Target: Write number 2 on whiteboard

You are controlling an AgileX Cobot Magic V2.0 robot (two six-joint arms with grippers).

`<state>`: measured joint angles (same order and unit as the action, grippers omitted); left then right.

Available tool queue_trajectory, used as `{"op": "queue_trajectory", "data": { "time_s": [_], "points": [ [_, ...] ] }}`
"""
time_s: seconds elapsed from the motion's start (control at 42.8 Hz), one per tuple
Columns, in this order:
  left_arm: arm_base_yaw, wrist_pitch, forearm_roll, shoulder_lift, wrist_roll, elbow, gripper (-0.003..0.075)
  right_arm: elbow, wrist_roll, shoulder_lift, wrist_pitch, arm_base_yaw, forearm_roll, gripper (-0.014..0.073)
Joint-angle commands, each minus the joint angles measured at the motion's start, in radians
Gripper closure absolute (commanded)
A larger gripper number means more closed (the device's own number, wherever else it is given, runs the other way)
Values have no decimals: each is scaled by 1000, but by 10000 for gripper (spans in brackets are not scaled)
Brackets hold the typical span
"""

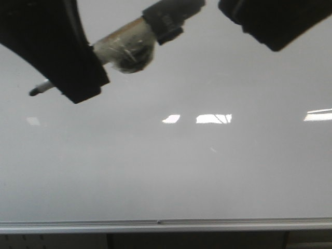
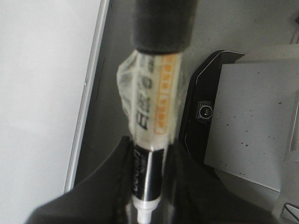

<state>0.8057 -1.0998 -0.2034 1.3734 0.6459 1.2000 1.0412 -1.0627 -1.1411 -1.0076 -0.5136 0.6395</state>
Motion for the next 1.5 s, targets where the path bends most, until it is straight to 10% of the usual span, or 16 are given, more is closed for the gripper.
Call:
{"op": "queue_trajectory", "data": {
  "time_s": [0.0, 0.678, 1.17, 1.474],
  "points": [
    [42, 32, -19, 12, 28, 73, 741, 72, -23, -15, 20, -25, 46, -17],
    [70, 37, 9, 50, 28, 138, 741, 92, -23, -59, -28, -29, 6, -10],
    [70, 41, 15, 51, 28, 138, 730, 92, -23, -59, -25, -29, 6, 547],
    [67, 47, 76, 41, -31, 138, 255, 92, -17, -55, -15, -26, -9, 612]
  ]
}}
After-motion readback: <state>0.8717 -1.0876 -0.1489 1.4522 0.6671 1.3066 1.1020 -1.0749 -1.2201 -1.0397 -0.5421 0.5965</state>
